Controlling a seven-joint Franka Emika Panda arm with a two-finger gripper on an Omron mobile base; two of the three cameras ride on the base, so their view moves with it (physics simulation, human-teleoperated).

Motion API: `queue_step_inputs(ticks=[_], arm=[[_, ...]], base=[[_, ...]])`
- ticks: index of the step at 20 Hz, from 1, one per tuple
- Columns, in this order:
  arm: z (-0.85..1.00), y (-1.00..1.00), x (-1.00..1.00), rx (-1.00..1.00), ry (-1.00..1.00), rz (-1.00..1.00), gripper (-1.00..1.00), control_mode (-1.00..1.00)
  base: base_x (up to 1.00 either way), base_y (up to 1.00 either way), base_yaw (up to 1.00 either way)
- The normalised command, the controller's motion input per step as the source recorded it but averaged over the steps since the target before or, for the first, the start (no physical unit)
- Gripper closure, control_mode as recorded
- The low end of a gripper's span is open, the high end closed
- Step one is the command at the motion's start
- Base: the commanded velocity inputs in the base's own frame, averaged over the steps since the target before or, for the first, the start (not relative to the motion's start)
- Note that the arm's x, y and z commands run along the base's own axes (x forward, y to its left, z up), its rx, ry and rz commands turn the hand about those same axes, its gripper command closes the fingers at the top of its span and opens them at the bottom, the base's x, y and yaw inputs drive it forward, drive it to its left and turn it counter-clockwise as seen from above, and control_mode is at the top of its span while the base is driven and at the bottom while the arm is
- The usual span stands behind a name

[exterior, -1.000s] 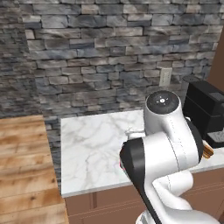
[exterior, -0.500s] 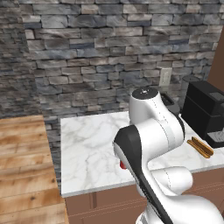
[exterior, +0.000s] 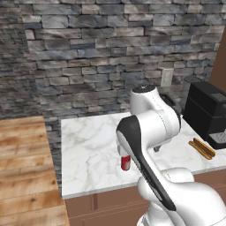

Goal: There are various items on the counter. Only move the condiments/shakers into the cabinet.

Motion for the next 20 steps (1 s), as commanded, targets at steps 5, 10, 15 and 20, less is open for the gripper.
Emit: queue_step_inputs(ticks=[5,10,15,20], arm=[[-0.13,-0.02,0.0,0.01,0.02,0.0,-1.0,-1.0],[-0.27,-0.04,0.07,0.0,0.06,0.0,-1.0,-1.0],[-0.24,-0.06,0.37,0.0,0.08,0.0,-1.0,-1.0],[-0.16,-0.11,0.53,0.05,0.0,0.0,-1.0,-1.0]], base=[[0.0,0.0,0.0],[0.0,0.0,0.0],[0.0,0.0,0.0],[0.0,0.0,0.0]])
